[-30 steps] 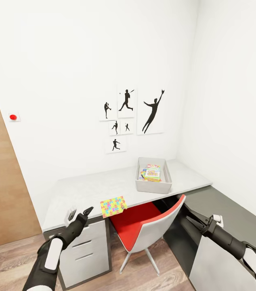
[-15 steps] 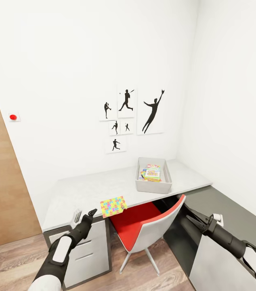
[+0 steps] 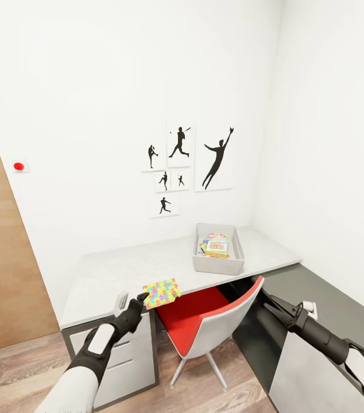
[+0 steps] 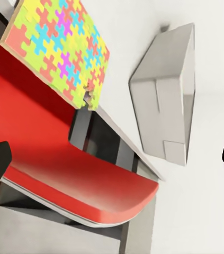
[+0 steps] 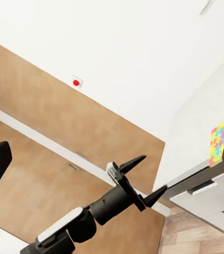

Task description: Put all the toys in the child's room - the three board games (two on the bed and one on the table), the two jigsaw puzzles on the table, and the tennis ball on the table - inside the toy box on the table in the child's room.

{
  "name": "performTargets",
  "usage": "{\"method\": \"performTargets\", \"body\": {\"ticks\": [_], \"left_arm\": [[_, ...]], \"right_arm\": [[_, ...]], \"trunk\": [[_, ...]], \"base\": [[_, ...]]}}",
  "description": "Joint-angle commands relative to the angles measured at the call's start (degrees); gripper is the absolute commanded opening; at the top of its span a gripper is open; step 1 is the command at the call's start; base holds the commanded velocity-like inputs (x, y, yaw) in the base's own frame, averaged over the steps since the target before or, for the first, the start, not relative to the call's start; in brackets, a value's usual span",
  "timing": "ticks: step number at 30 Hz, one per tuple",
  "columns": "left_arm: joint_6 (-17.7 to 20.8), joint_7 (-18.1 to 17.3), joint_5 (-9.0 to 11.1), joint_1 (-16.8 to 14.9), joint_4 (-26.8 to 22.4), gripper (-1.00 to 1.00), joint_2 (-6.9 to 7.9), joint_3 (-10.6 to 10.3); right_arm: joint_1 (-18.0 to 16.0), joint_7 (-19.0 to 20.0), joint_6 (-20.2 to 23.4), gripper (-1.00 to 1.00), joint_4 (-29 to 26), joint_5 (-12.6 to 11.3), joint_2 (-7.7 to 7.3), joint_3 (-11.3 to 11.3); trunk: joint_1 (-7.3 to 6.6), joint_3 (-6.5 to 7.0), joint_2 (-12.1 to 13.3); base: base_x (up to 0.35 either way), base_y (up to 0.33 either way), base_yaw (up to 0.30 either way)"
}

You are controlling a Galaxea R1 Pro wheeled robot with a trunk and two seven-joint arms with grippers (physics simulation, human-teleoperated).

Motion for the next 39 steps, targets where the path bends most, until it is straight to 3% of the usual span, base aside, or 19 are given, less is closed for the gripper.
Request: {"method": "performTargets", "body": {"ticks": [1,17,25,39], "left_arm": [[0.56,-0.11,0.16,-0.17,0.09,1.00,-0.08,0.48],[0.48,-0.09,-0.41,-2.40,3.45,1.00,-0.08,0.41],[-3.83,-0.09,-0.35,-2.53,5.57,1.00,-0.08,0.40],[-5.01,-0.17,-0.44,-2.54,7.65,1.00,0.00,0.41]], "right_arm": [[-0.03,-0.02,0.43,1.00,0.02,-0.57,-0.07,0.19],[0.05,0.65,0.43,1.00,-2.91,-0.36,-0.46,0.19],[1.37,1.59,0.37,1.00,-7.05,-0.27,-0.80,0.19],[2.17,1.64,1.62,1.00,-7.54,-0.56,-1.63,0.14]], "trunk": [[0.02,-0.02,-0.04],[0.02,-0.02,-0.04],[0.02,-0.02,-0.04],[0.02,-0.25,-0.04]], "base": [[0.000,0.000,0.000],[0.000,0.000,0.000],[0.000,0.000,0.000],[0.000,0.000,0.000]]}}
